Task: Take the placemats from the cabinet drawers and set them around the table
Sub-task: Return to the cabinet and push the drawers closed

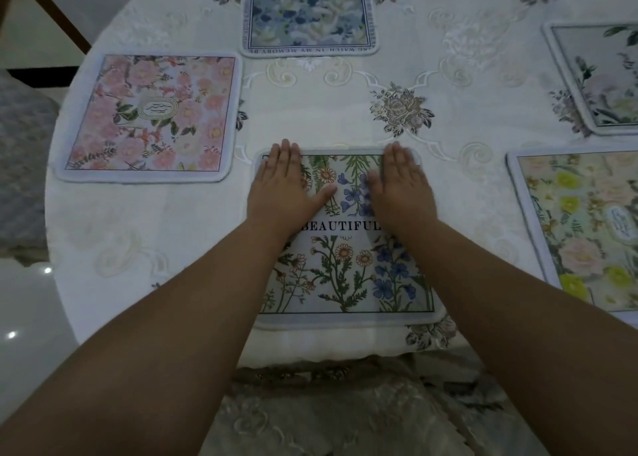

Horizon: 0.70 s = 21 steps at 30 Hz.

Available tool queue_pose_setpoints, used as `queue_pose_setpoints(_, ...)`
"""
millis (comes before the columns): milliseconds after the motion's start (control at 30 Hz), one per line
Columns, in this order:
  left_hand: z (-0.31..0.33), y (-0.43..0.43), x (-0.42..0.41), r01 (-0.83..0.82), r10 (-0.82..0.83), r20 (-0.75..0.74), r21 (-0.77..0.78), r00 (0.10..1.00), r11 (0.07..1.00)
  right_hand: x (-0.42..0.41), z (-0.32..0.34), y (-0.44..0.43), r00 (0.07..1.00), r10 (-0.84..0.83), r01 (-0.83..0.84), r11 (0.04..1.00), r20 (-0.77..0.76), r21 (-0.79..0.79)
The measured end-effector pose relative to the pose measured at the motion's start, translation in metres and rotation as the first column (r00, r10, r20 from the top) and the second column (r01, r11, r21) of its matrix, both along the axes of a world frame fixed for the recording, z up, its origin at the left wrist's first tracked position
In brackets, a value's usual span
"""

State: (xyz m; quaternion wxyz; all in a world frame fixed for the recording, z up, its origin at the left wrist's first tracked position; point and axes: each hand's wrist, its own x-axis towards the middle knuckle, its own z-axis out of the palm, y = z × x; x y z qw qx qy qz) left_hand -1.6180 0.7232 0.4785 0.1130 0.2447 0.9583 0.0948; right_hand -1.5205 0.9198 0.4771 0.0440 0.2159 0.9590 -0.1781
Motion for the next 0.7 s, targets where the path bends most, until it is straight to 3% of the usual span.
queue_pose_setpoints(100,0.009,-0.004,-0.001,-0.081,0.082,0.04,-0.011,0.996,0.997,0.008,0.007,0.016,0.999,-0.026,0.027,1.0,0.047,-0.016)
queue_pose_setpoints(200,0.03,0.006,0.005,-0.135,0.124,0.156,0.066,0.98,0.989,0.002,0.031,0.013,0.998,0.004,0.003,0.99,0.057,-0.14)
queue_pose_setpoints(267,0.05,0.01,0.014,-0.125,0.087,0.203,0.182,0.975,0.975,0.002,0.055,0.004,0.999,0.019,-0.028,0.968,-0.04,-0.25)
queue_pose_setpoints(367,0.085,0.005,0.035,-0.135,0.08,0.187,0.307,0.979,0.942,0.026,0.093,-0.006,0.973,-0.088,0.004,0.929,-0.212,-0.369)
queue_pose_setpoints(500,0.134,-0.017,0.084,-0.132,0.066,0.193,0.349,0.979,0.928,0.091,0.132,-0.017,0.929,-0.259,0.103,0.869,-0.266,-0.484)
queue_pose_setpoints(700,0.196,-0.045,0.176,0.013,-0.044,0.081,0.345,0.996,0.938,0.188,0.189,-0.033,0.926,-0.245,0.121,0.913,-0.287,-0.39)
